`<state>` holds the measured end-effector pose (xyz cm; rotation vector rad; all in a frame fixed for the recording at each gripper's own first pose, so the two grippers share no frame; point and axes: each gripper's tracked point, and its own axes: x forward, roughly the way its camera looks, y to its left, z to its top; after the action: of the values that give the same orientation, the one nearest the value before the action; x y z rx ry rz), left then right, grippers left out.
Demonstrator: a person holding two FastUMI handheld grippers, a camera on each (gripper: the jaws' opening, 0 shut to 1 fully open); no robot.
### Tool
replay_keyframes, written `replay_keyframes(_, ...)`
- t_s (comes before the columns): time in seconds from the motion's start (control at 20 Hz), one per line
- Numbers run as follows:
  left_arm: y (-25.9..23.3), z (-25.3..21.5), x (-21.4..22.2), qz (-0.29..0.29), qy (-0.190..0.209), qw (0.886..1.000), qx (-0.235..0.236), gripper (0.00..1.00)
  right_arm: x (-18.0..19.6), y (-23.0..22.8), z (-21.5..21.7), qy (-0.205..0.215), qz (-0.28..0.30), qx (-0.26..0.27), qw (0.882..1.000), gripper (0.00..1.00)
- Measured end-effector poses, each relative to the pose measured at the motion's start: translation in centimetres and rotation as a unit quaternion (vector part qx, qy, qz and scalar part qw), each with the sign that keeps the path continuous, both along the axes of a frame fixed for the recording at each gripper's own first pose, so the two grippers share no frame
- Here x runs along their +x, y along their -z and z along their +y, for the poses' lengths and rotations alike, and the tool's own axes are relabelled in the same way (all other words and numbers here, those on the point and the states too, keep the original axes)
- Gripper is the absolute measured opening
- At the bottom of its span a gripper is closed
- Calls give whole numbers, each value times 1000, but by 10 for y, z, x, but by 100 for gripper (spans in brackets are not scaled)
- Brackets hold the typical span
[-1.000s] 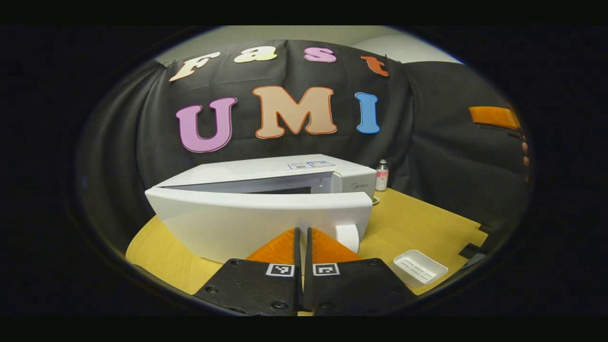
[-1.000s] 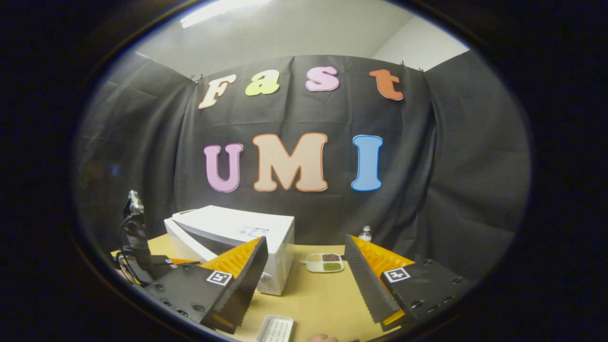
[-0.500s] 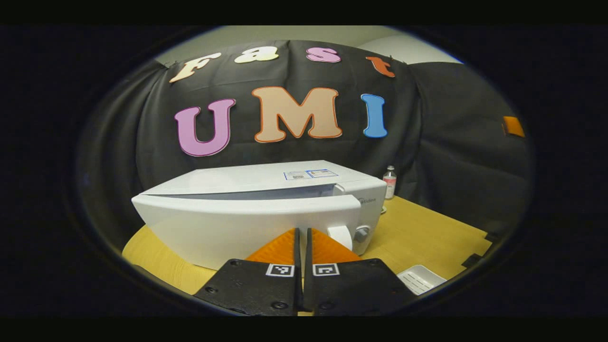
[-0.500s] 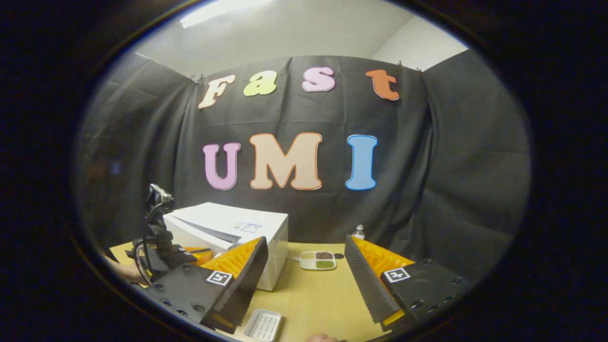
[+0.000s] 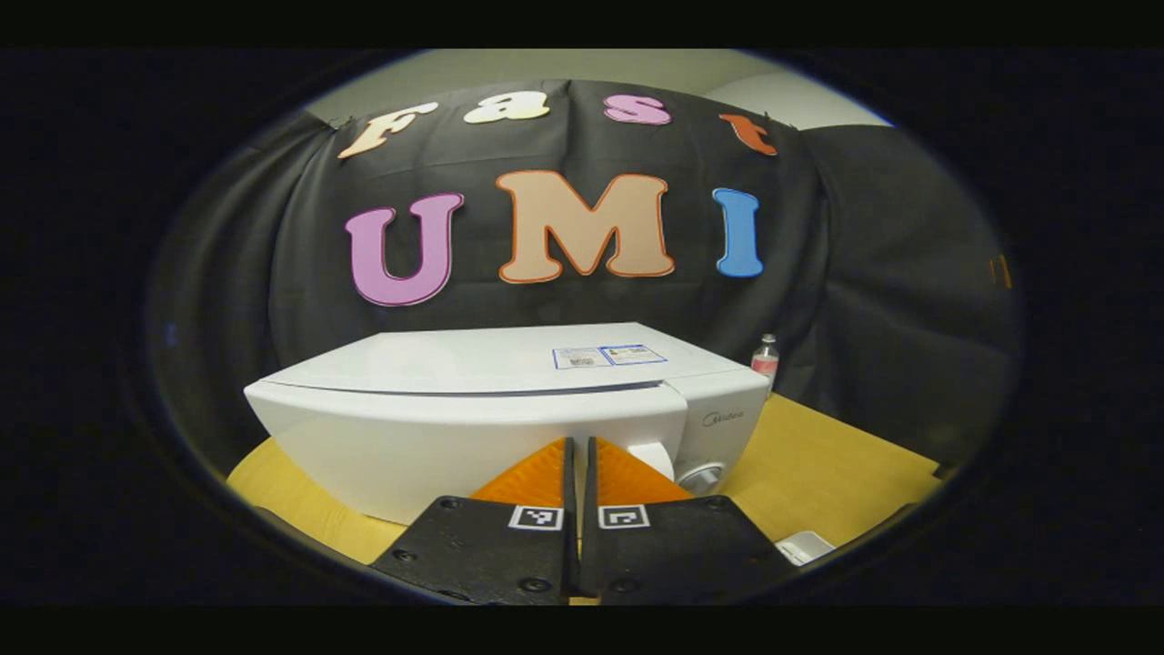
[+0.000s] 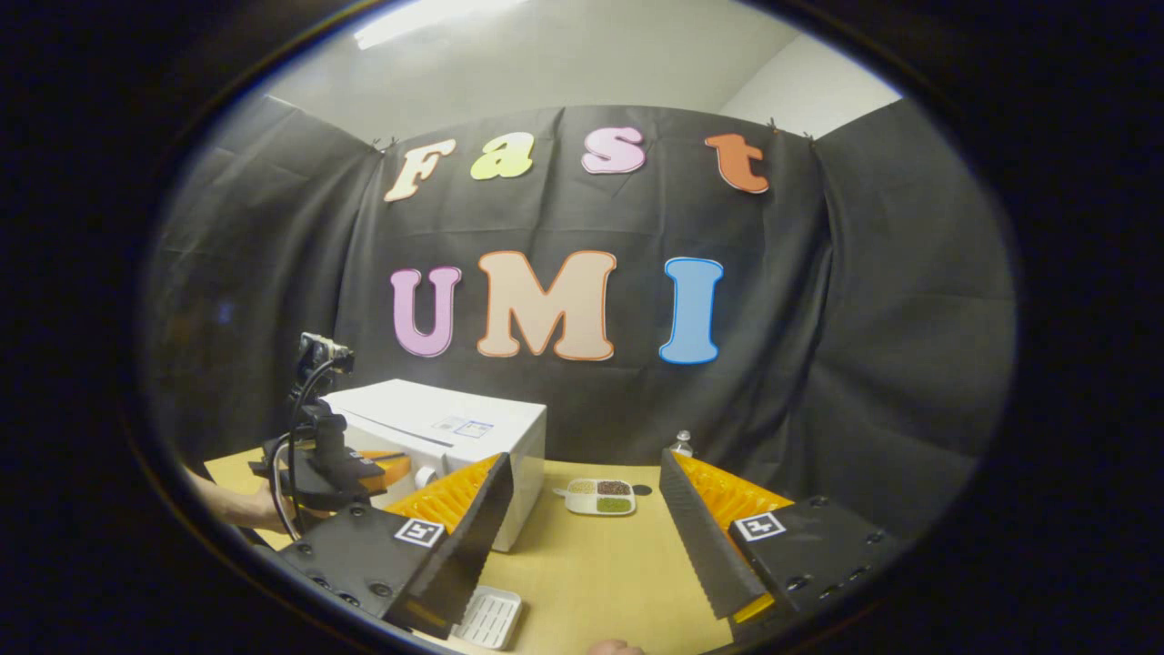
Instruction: Open the microwave oven with the left hand, put the food in, and close the microwave oven.
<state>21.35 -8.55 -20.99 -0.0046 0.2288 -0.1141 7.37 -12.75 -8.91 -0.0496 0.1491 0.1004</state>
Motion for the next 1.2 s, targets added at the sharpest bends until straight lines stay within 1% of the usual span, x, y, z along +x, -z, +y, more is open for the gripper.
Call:
replay_keyframes(0.05, 0, -3, 0, -3, 2, 1000, 1, 2, 1, 0, -1, 0, 1, 1, 1000, 93)
replay_keyframes(0.15, -1, -3, 1, -11, 0, 1000, 8, 0, 3, 1, -1, 1, 3, 6, 1000, 93)
replay_keyframes(0.25, -5, -4, 9, -23, -1, 1000, 3, 0, 2, 2, 0, -1, 5, 5, 1000, 93)
replay_keyframes(0.3, 2, 0, 8, 5, -9, 1000, 7, 0, 1, 3, 0, -3, 7, 3, 1000, 93)
replay_keyframes(0.35, -3, -6, 9, -8, -3, 1000, -8, 0, 0, 5, 1, -4, 8, 0, 1000, 93)
replay_keyframes(0.4, -10, -9, 11, -17, -2, 1000, -11, 1, 0, 5, 1, -3, 8, -2, 1000, 93)
replay_keyframes(0.45, -4, -8, 10, -9, -2, 1000, -2, 0, -2, 6, 1, -4, 10, -1, 1000, 93)
replay_keyframes(0.5, -3, -8, 9, -7, -3, 1000, 4, 2, -3, 7, 2, -4, 12, 0, 1000, 93)
replay_keyframes(0.6, -10, -9, 5, -6, -3, 1000, 6, 0, -5, 6, 1, -2, 10, 2, 1000, 93)
replay_keyframes(0.75, -37, -14, -13, -29, 0, 999, -15, 0, -5, 7, -1, 3, 10, 6, 1000, 93)
replay_keyframes(1.0, -103, -6, -59, -74, -10, 997, -25, 0, -2, -1, 6, 1, -1, 19, 1000, 93)
replay_keyframes(1.05, -117, -1, -67, -83, -13, 996, -26, 2, -2, -2, 9, -1, -4, 22, 1000, 93)
replay_keyframes(1.15, -141, 1, -85, -93, -1, 995, -37, 0, -1, -5, 18, -6, -9, 30, 999, 93)
replay_keyframes(1.2, -152, 1, -95, -97, 7, 994, -44, 1, -1, -6, 22, -10, -10, 34, 999, 93)
